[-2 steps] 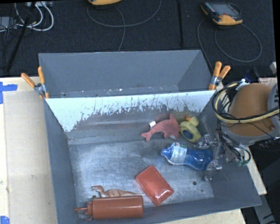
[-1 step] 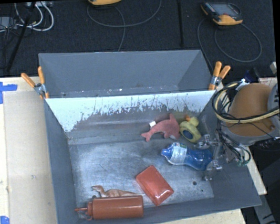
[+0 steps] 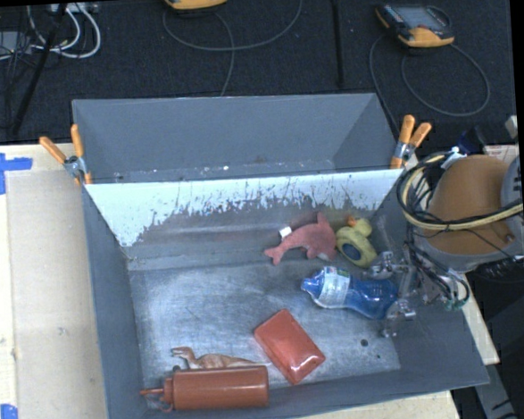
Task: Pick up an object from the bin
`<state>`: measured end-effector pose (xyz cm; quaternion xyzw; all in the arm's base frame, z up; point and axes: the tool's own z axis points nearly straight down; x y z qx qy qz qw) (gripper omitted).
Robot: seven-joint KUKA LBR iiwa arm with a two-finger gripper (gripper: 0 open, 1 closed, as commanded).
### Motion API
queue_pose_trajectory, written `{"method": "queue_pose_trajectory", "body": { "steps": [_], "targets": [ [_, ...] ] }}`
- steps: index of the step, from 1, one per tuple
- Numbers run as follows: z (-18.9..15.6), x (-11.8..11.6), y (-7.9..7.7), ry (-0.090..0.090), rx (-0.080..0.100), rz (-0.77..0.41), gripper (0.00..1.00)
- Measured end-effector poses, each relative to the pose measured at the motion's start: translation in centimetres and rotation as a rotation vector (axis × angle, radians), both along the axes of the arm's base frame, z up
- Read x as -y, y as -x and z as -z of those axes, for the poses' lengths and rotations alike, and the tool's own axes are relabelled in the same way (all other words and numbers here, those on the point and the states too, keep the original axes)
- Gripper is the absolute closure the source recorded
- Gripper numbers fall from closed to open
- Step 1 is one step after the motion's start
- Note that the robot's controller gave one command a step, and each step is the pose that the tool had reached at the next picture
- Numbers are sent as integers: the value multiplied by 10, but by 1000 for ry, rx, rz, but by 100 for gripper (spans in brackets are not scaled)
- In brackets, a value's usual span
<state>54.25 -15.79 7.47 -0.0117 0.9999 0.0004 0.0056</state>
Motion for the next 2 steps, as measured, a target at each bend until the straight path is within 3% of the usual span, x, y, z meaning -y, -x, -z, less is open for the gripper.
{"method": "queue_pose_trajectory", "body": {
  "steps": [2],
  "targets": [
    [-8,0,3,-2,-16,-1,100]
  ]
}}
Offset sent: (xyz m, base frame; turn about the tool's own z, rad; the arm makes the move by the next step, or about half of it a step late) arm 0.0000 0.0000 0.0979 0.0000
